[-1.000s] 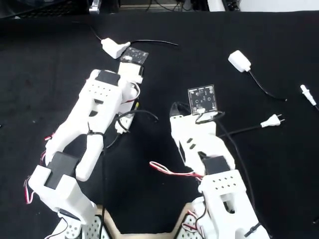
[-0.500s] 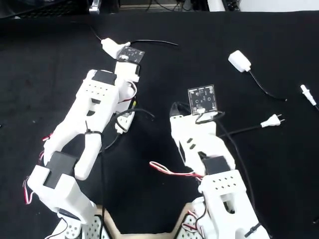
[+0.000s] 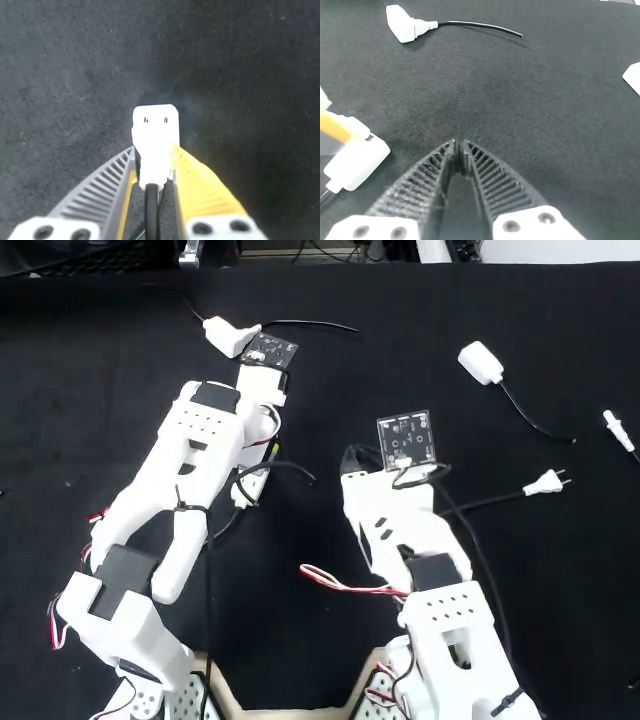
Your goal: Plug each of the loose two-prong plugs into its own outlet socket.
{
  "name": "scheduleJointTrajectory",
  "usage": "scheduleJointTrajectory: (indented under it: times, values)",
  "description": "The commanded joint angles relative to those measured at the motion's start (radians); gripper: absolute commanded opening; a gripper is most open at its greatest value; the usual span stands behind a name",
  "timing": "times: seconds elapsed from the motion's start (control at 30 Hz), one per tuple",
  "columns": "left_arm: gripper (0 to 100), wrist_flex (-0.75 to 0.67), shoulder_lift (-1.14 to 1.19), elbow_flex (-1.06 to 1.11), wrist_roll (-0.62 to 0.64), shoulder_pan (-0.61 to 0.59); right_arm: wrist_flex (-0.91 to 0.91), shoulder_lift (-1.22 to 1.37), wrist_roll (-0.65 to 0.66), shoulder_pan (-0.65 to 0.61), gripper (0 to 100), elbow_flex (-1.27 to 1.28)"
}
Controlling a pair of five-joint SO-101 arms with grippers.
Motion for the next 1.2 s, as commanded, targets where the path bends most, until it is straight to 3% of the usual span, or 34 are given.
scheduleJointTrajectory:
  times: [0.0, 0.73, 1.17]
  values:
    - [3, -0.009, -0.026, 0.008, -0.009, 0.007, -0.017, 0.002, -0.008, -0.006, 1.5, -0.005]
    - [3, -0.084, -0.020, 0.051, -0.011, 0.005, -0.015, 0.002, -0.009, -0.006, 1.5, -0.005]
    - [3, -0.058, -0.018, 0.140, -0.012, 0.001, -0.015, 0.002, -0.009, -0.006, 1.5, -0.005]
